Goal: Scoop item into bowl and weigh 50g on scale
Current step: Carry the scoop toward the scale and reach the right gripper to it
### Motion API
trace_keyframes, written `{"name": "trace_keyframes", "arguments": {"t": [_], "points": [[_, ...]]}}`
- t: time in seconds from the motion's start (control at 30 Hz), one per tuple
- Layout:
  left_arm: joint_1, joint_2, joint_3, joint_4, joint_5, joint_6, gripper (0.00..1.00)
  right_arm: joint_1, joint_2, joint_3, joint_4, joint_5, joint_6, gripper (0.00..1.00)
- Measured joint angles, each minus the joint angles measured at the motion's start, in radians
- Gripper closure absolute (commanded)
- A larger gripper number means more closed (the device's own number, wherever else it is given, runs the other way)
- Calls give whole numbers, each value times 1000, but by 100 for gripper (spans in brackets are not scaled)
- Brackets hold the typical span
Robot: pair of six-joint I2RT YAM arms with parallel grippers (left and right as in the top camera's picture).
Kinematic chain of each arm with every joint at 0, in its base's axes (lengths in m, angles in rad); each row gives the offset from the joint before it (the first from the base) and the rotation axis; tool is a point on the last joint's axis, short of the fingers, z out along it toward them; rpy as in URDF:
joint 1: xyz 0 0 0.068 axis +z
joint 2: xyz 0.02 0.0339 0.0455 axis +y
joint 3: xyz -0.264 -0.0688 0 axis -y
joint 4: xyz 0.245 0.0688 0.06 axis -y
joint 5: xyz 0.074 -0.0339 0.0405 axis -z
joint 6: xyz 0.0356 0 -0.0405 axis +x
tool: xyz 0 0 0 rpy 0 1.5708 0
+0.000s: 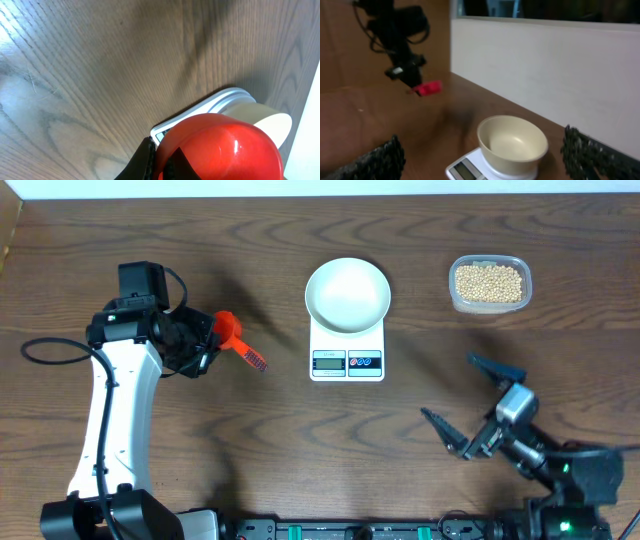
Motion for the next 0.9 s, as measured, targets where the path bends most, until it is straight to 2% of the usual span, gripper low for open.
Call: {"name": "trace_keyframes", "arguments": {"t": [0.17, 0.3, 0.5, 0.67, 0.9], "points": [[-35, 0, 0, 29, -3, -1, 93, 4, 246, 206, -136, -115, 9, 1], [-81, 0, 0, 73, -8, -13, 93, 5, 455, 388, -334, -169, 13, 1], [-155, 0, 0, 87, -61, -108, 93, 5, 705, 584, -550, -189, 17, 1], [-211, 0, 0, 87, -106, -222, 93, 5, 842, 614, -534, -200, 18, 1], [-309, 1, 0, 92, -175, -388, 93, 5, 926, 614, -482, -202, 60, 1]]}}
